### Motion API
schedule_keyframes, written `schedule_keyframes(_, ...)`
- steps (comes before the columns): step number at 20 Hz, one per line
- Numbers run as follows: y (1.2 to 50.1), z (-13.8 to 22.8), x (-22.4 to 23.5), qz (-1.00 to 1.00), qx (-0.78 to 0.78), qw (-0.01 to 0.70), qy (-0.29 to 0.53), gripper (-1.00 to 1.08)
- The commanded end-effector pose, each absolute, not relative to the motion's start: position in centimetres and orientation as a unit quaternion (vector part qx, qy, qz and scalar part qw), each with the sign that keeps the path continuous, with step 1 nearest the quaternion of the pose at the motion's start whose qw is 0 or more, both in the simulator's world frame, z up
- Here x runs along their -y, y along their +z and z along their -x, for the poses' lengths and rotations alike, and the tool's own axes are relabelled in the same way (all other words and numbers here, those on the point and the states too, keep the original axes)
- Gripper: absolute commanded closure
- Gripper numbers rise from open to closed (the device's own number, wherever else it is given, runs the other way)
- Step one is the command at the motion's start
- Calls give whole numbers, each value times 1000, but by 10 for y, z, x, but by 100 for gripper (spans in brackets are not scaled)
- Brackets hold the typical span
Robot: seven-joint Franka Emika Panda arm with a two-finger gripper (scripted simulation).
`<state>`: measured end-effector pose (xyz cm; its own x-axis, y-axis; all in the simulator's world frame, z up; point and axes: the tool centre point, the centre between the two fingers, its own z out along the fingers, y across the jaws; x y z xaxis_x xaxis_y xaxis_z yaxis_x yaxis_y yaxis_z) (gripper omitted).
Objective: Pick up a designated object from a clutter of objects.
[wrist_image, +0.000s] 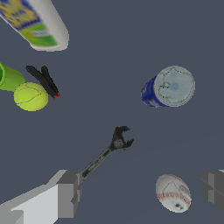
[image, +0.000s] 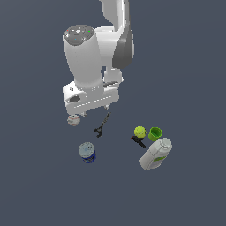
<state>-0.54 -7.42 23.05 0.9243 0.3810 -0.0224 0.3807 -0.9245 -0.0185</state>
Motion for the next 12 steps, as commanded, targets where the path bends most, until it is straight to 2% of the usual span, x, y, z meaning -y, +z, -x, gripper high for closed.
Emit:
schedule_keyframes(1, 221, 8, 85, 977, 213, 9, 11, -92)
schedule_keyframes(12, 181, 25, 134, 956, 292, 12, 4, -92)
